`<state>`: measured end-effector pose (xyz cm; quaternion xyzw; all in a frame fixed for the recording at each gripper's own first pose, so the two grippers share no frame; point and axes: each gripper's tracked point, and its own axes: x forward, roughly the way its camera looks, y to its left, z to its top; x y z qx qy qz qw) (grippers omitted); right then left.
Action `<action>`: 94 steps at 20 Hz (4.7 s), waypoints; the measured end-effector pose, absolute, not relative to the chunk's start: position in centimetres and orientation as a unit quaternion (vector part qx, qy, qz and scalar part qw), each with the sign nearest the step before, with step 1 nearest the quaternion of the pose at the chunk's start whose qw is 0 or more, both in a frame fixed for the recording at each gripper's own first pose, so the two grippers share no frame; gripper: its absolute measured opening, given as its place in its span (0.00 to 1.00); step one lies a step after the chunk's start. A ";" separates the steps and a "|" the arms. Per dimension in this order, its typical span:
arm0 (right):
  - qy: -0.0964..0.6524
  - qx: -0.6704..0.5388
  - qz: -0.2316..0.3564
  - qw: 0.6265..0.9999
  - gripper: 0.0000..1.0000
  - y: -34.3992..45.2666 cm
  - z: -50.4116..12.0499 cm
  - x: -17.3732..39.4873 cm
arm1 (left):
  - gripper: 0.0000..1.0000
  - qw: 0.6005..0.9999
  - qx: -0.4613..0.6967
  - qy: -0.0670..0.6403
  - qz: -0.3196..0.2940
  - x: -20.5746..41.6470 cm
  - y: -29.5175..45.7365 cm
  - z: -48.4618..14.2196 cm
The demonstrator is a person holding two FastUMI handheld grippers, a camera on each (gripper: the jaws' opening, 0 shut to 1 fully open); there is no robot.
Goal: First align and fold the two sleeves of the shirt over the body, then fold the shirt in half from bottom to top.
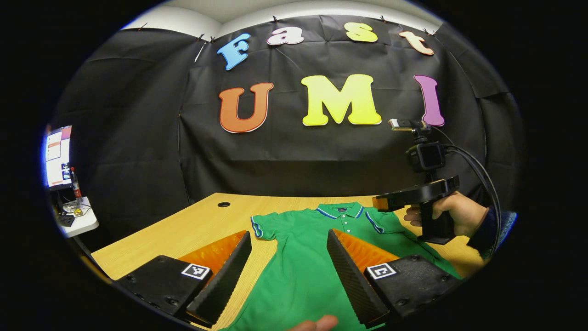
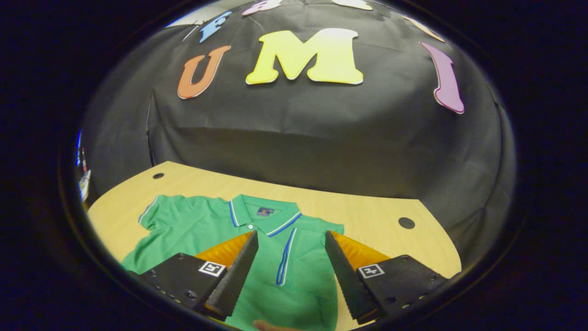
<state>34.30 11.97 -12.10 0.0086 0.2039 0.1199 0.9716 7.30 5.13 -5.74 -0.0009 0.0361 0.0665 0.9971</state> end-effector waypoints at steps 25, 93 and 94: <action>0.047 0.054 0.131 0.989 0.95 -2.6 -11.2 6.0 | 1.00 0.986 -0.056 0.100 0.121 18.6 10.0 -3.8; 0.042 0.063 0.113 0.991 0.94 -0.1 -17.3 -5.4 | 1.00 0.992 -0.007 0.097 0.075 10.1 5.7 -11.0; 0.053 0.064 0.109 0.991 0.94 -0.3 -18.1 -5.6 | 1.00 0.993 -0.005 0.094 0.076 8.5 6.0 -11.7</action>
